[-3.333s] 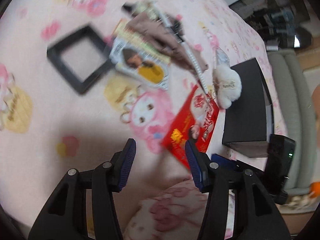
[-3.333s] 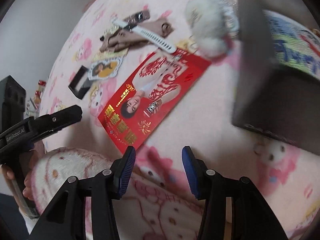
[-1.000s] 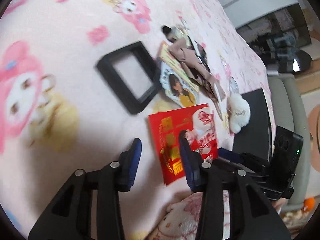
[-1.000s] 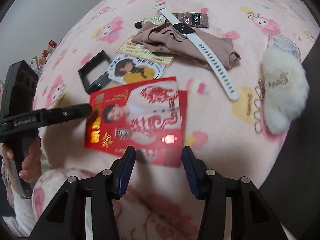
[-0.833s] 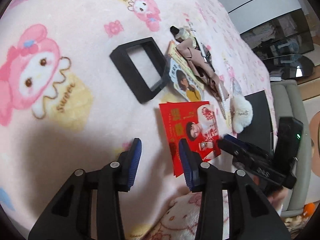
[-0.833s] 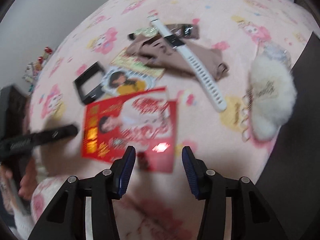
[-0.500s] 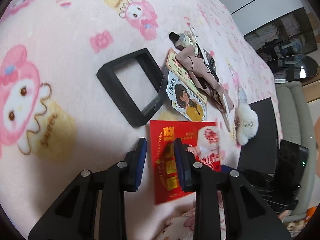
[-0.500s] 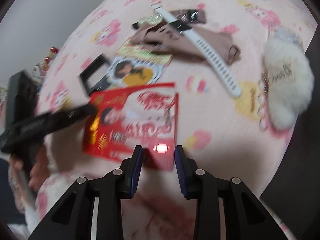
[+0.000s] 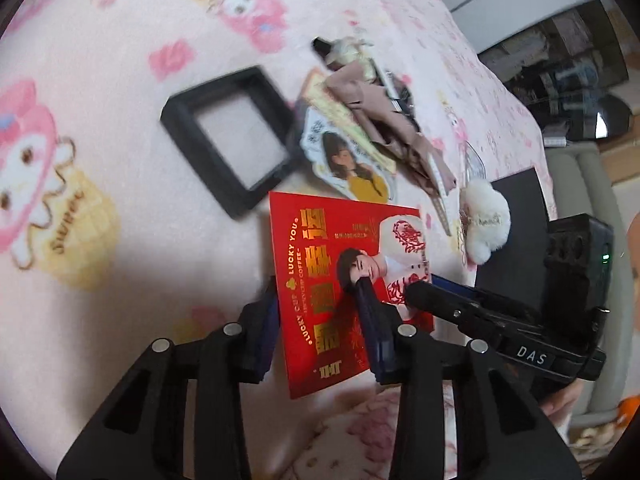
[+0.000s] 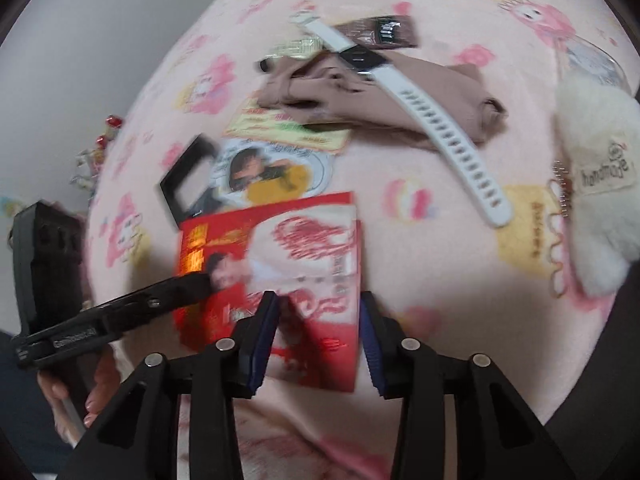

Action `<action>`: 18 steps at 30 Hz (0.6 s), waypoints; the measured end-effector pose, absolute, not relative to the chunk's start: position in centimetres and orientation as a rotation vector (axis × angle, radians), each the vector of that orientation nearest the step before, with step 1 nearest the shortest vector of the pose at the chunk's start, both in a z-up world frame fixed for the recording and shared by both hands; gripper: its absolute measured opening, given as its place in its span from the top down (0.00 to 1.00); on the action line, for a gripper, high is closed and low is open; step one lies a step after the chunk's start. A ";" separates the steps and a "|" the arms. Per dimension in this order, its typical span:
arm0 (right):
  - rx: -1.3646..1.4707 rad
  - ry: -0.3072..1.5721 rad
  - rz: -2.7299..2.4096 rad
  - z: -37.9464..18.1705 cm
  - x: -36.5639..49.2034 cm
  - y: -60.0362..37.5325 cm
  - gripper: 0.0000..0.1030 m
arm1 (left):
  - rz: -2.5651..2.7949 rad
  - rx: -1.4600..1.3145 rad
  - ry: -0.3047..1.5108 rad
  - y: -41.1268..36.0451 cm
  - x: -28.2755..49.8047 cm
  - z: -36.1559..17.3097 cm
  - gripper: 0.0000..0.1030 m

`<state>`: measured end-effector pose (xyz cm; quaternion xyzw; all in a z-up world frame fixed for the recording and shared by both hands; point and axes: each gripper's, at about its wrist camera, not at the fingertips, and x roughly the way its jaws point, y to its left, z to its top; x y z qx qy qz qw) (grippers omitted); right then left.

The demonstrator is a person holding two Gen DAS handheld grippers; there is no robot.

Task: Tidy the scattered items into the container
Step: 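Lift the red package with the left gripper and carry it over the box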

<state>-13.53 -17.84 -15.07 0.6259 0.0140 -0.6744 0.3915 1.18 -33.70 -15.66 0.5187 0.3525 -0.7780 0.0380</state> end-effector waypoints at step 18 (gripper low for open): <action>1.307 -0.066 -2.113 1.2 -11.7 -1.9 0.69 | -2.859 1.514 0.852 -18.4 -4.6 -0.6 0.66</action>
